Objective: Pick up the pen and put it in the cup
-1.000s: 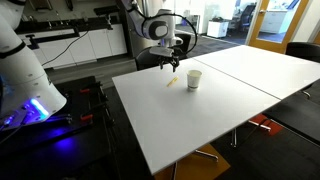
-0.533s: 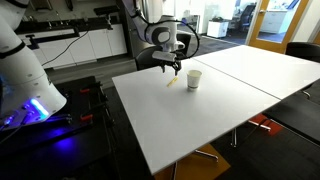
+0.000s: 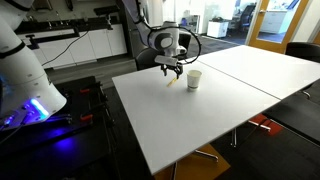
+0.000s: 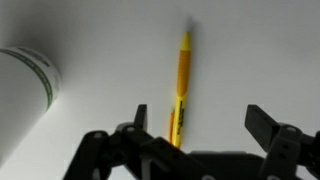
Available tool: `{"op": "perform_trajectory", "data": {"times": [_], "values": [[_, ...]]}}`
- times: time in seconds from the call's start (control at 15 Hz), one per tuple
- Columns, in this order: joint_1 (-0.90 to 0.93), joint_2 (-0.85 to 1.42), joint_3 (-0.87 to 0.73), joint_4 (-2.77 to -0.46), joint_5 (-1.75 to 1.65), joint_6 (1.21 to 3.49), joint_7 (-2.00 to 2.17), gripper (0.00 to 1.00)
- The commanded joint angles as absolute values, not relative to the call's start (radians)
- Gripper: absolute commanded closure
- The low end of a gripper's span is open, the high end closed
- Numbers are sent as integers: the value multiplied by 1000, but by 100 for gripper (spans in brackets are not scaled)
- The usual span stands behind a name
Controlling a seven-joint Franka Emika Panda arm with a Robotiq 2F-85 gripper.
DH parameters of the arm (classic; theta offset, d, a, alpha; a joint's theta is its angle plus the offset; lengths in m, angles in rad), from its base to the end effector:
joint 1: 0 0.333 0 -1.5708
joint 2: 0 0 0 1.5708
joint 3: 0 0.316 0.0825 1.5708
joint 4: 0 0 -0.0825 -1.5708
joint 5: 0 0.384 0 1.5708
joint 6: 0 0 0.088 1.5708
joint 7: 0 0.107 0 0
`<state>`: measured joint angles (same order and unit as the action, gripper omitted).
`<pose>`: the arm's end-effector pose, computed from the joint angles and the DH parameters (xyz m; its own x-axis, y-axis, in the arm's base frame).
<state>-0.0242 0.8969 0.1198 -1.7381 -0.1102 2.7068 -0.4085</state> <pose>0.6508 0.0613 0.0733 0.8471 0.5237 0.0905 0.5261 -0.8504 -0.0037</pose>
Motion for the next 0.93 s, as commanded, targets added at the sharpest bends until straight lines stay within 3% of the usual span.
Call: {"op": "perform_trajectory", "data": {"times": [0.0,0.13,0.2,0.4,0.47,0.73,0.8,0.87], "values": [[-26,935,123,-1686,-133,2712,-407,0],[-28,947,125,-1673,-132,2711,-407,3],[-27,952,125,-1668,-132,2710,-407,11],[-29,968,128,-1653,-130,2705,-408,19],[-29,971,128,-1651,-130,2703,-408,15],[-29,985,130,-1638,-129,2700,-408,20],[-30,987,131,-1636,-129,2700,-409,28],[-29,989,131,-1634,-129,2700,-407,45]]}}
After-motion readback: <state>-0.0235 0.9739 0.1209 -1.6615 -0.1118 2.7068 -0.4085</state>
